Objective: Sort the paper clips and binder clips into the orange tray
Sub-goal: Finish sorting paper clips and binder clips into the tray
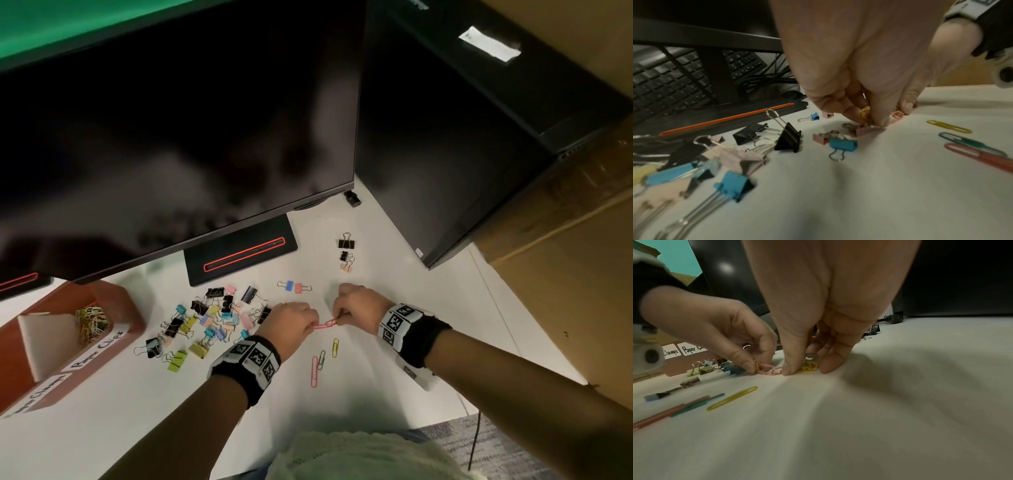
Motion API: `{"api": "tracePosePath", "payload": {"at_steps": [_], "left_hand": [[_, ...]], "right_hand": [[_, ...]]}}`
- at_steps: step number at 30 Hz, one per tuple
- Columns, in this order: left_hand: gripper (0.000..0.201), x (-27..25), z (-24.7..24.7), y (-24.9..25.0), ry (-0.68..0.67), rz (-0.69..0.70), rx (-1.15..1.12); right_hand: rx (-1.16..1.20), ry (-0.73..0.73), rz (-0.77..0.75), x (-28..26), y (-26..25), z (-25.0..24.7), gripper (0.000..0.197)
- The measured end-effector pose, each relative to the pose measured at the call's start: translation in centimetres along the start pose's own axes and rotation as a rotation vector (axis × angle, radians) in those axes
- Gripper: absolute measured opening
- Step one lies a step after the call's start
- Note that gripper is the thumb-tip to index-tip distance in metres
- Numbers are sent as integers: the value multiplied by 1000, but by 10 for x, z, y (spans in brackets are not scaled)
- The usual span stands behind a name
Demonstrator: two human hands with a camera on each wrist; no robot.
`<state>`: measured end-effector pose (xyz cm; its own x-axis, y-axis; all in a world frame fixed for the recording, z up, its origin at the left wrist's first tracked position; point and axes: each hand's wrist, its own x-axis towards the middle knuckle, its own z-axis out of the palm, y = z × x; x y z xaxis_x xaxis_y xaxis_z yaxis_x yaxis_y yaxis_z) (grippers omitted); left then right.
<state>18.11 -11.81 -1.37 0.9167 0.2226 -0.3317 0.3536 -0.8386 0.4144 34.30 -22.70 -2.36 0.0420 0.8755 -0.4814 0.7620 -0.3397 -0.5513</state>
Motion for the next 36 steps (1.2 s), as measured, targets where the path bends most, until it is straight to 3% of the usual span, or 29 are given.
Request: {"api": "tracePosePath", "payload": {"at_steps": [6,12,17,21,29,36], "left_hand": [[8,-26,-2,-9,134,-113,-199],[13,-50,13,2,105,-199,-353],[26,-57,33,30,27,-322,-458],[24,-56,47,35,57,-431,-409],[7,-59,47,17,160,-390,-340],[10,-62,48,8,87,-313,-160]], "right_hand": [[-25,23,-48,-8,9,3,14],[-47,-83,-157,-16,0,13,30],[-107,-119,-198,-18,-10,25,25],[-92,-74,-162,-17,-12,27,21],[-61,-64,-148,-21,-12,29,17],[-88,-90,-53,-23,-16,28,21]]}}
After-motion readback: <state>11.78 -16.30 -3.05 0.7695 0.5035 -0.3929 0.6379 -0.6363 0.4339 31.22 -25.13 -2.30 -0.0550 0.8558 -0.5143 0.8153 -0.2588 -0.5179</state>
